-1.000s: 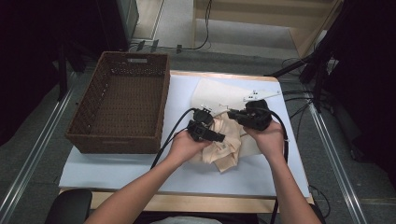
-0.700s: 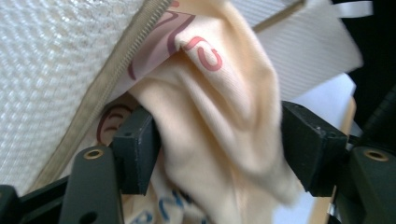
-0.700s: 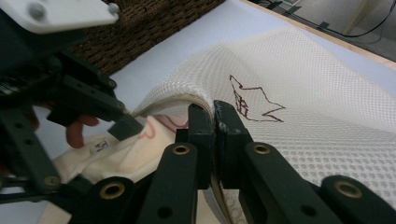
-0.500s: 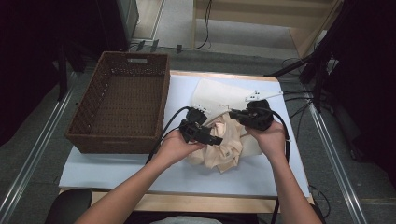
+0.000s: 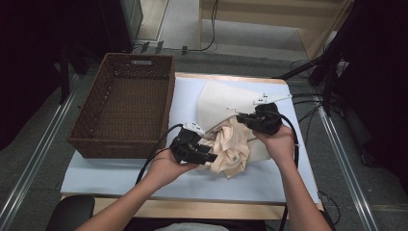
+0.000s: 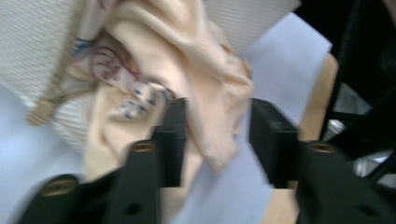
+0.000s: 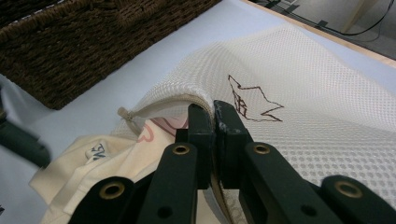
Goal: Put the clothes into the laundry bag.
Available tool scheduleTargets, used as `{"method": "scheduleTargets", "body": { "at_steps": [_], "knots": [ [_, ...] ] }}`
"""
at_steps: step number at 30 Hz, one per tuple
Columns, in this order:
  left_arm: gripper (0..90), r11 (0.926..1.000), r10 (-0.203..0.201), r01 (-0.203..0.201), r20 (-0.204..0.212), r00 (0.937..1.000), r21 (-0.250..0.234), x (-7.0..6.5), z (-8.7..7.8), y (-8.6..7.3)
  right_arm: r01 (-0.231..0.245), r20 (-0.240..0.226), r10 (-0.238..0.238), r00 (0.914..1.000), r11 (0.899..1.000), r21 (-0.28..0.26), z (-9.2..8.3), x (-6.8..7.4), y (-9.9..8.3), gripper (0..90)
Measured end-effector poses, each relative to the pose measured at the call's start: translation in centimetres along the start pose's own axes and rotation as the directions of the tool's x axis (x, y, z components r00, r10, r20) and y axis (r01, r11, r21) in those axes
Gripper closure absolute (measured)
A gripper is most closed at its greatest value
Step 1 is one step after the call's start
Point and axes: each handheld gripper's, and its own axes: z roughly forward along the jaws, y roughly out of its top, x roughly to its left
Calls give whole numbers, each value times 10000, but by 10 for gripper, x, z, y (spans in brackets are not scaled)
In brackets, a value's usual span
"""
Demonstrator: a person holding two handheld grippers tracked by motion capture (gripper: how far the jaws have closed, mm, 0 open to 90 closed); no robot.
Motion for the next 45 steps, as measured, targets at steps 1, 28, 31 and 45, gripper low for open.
{"method": "scheduleTargets", "body": {
  "at_steps": [1,28,31,45],
  "knots": [
    [672,10000,31,-31,58,10000,25,-3,0,-3,-9,-7,9,10000,10000,8,0,0,0,878],
    [893,9955,75,-35,-420,9991,944,-10,62,-24,-47,-59,47,10000,10000,50,1,-1,-1,879],
    [893,9967,181,-129,-647,9977,807,-10,65,-13,-47,-41,47,10000,10000,58,1,-1,-1,879],
    [892,9996,-184,209,-1308,9912,180,10,66,33,-49,-117,49,9999,10000,39,0,0,-1,879]
  ]
}}
